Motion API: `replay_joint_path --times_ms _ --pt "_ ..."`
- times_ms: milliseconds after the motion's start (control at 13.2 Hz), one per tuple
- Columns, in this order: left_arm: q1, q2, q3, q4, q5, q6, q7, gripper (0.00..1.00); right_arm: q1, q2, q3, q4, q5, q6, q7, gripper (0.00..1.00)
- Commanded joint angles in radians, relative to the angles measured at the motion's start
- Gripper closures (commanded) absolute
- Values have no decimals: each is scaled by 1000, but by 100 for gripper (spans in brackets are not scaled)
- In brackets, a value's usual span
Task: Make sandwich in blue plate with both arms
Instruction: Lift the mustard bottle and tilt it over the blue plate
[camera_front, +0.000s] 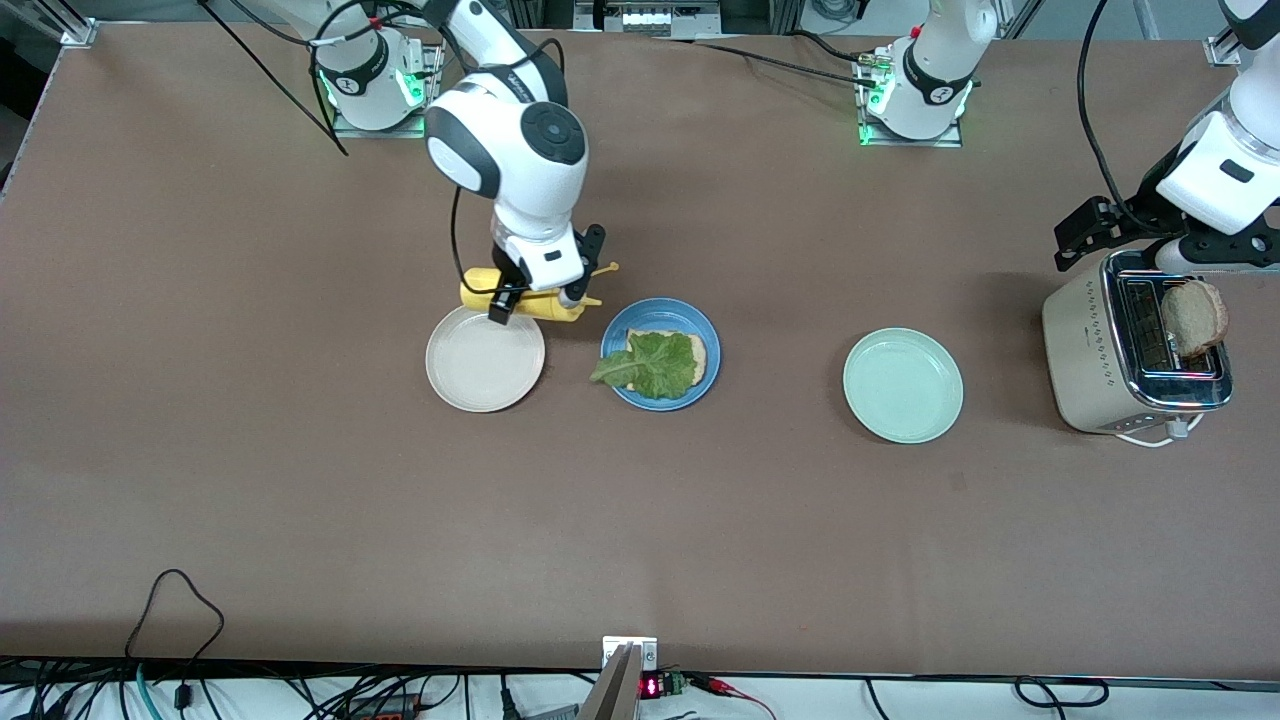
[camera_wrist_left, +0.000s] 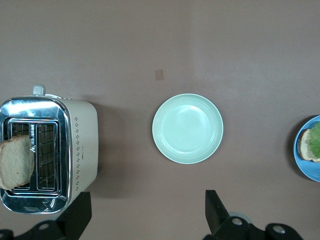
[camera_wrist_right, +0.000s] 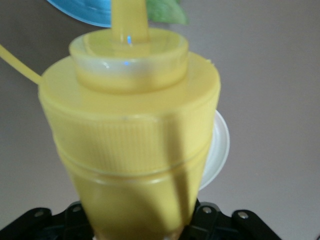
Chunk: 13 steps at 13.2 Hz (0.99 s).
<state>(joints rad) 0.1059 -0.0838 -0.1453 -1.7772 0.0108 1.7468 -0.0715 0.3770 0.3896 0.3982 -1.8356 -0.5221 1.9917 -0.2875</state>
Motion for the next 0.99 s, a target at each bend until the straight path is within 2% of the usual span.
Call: replay_joint_path --times_ms 0,152,456,760,912 --pt "8 1 0 7 -17 -10 6 0 49 40 -31 50 -30 -21 11 100" --pt "8 -1 0 7 -17 -12 4 0 85 61 -55 62 -30 -19 28 100" --pt "8 1 1 5 -17 -18 4 0 88 81 -58 75 -33 -16 39 100" --pt "8 1 1 7 -17 -18 4 0 2 60 -58 75 -1 -1 34 100" --pt "8 -1 1 7 -17 -16 4 0 -35 26 -56 70 51 -2 -30 100"
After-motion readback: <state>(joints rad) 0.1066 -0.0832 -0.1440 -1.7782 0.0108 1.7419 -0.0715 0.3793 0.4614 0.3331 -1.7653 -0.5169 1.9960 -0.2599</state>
